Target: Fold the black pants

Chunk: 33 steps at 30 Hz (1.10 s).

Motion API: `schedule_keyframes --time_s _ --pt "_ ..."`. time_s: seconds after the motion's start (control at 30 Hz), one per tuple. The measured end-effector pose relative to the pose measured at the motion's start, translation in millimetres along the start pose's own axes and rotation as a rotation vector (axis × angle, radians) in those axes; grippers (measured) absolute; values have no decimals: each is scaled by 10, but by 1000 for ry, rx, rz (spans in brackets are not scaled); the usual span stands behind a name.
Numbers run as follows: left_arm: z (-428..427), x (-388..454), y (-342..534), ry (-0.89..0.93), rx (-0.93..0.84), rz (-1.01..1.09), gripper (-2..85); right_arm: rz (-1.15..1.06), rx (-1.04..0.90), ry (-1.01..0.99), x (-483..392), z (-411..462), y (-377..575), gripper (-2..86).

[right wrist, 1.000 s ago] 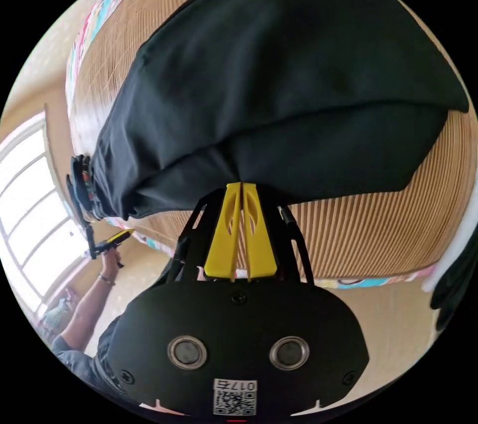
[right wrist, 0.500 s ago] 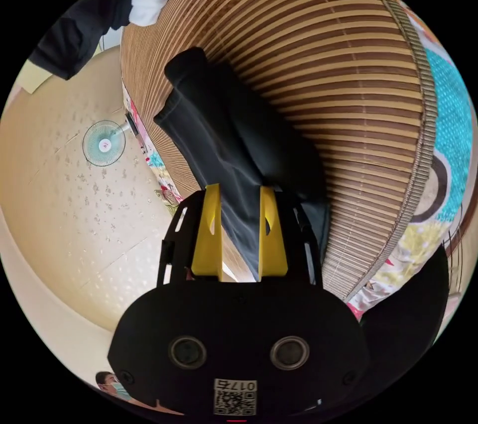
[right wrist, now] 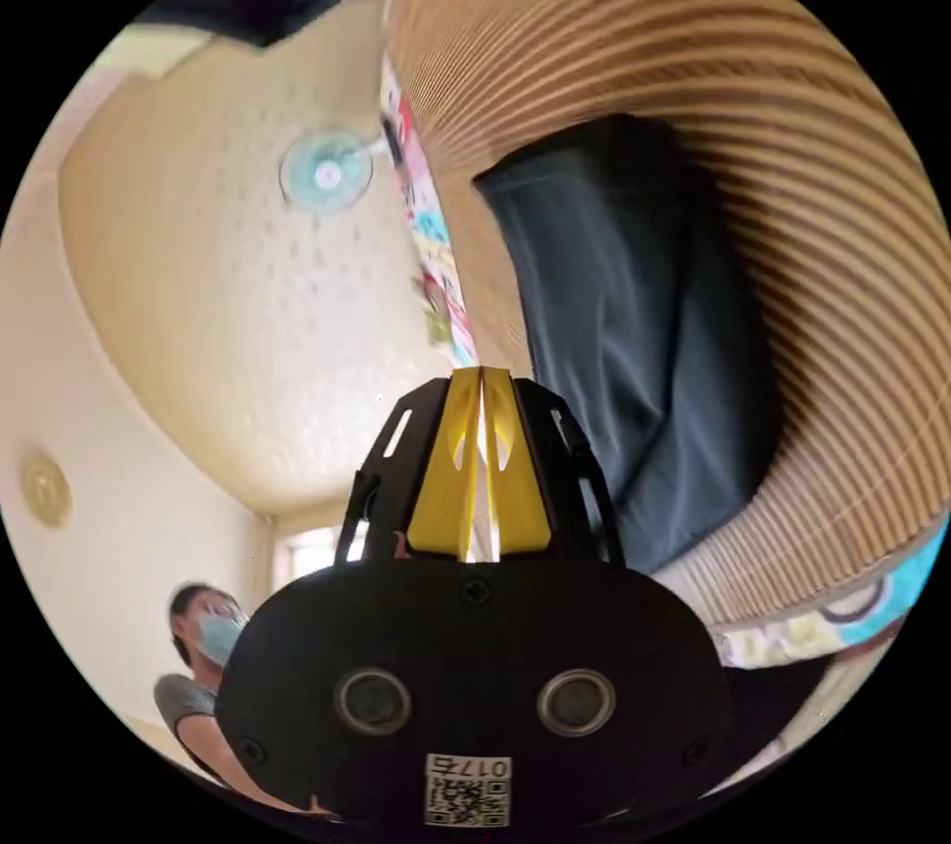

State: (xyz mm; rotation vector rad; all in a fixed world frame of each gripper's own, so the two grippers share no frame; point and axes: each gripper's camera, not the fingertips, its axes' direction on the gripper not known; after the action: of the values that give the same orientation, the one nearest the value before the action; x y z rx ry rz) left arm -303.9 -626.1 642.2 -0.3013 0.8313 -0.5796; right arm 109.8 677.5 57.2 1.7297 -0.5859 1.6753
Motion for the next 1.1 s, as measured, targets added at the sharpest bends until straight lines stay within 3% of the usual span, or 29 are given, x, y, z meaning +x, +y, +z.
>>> schedule_keyframes --time_s 0.1,0.17,0.27,0.5,0.63,0.87,1.1 --pt "-70 105 63 51 -25 -25 11 -22 -162 296 -42 -18 129 38" --pt "117 212 58 15 -88 -94 14 14 -200 365 120 6 212 88" --pt "376 376 -49 -27 -157 -116 18 66 -177 277 422 106 223 125" --pt "682 522 -359 -67 -275 -115 25 214 211 240 593 121 73 111" --pt "789 553 -565 -61 -353 -96 21 222 208 247 539 171 -73 125" --pt "881 649 -776 -102 -416 -125 19 10 124 476 305 -61 -186 131" --pt "908 692 -814 -134 -420 -128 17 -50 213 428 368 -321 -578 110"
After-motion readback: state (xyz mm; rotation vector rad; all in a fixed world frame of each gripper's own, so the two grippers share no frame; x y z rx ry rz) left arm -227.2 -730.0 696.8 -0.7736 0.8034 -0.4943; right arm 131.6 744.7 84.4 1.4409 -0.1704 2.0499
